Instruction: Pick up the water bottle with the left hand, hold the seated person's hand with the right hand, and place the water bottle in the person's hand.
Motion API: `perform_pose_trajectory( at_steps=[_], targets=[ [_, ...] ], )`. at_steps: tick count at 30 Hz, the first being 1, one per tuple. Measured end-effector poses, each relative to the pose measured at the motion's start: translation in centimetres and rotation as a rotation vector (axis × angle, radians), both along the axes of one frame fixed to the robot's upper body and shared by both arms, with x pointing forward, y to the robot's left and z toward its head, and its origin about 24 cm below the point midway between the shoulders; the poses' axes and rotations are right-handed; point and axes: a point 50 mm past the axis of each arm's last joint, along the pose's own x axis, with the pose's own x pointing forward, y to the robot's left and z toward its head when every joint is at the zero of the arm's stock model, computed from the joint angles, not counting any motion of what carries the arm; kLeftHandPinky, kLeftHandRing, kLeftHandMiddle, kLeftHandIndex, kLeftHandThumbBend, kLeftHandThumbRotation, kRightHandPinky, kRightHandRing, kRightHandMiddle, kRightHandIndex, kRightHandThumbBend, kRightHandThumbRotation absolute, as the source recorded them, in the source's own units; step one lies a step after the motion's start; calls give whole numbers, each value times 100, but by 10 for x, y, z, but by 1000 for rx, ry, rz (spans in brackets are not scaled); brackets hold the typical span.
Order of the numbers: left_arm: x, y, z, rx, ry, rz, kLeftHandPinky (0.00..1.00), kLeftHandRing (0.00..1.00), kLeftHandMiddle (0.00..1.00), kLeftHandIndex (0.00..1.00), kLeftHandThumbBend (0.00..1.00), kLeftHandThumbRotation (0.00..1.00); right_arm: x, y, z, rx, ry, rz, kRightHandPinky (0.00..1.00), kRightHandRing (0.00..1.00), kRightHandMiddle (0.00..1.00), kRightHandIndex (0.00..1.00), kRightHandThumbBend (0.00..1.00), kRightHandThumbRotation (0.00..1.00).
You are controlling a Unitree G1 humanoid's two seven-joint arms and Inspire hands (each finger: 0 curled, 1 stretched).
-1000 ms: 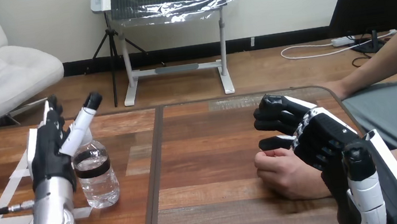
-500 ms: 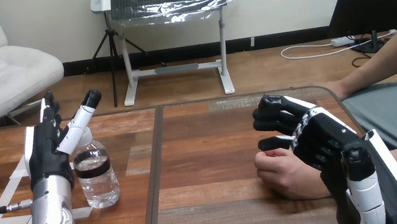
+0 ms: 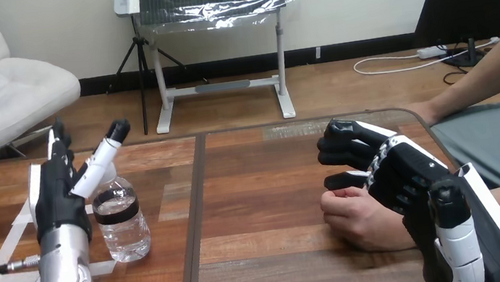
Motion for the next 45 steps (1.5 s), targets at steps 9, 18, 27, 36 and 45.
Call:
perform_pose_trajectory(
  at_steps=[9, 18, 27, 36, 45],
  targets=[
    [-3, 2, -8, -2, 36, 10, 100, 100, 100, 100, 100, 20, 0, 0, 0, 0, 0, 0, 70, 80, 80, 80, 81, 100],
    [-3, 2, -11, 7, 49, 6, 100, 100, 100, 100, 100, 8, 0, 0, 0, 2, 0, 1, 70, 80, 80, 80, 81, 100],
    [-3, 2, -11, 7, 50, 0, 100, 100, 100, 100, 100, 1, 0, -1, 0, 5, 0, 0, 70, 80, 80, 80, 82, 100],
    [-2, 2, -14, 7, 63, 0, 100, 100, 100, 100, 100, 0, 0, -1, 0, 4, 0, 1, 70, 80, 79, 80, 82, 100],
    [-3, 1, -22, 10, 89, 0, 100, 100, 100, 100, 100, 4, 0, -1, 0, 4, 0, 1, 70, 80, 79, 79, 82, 100]
  ],
)
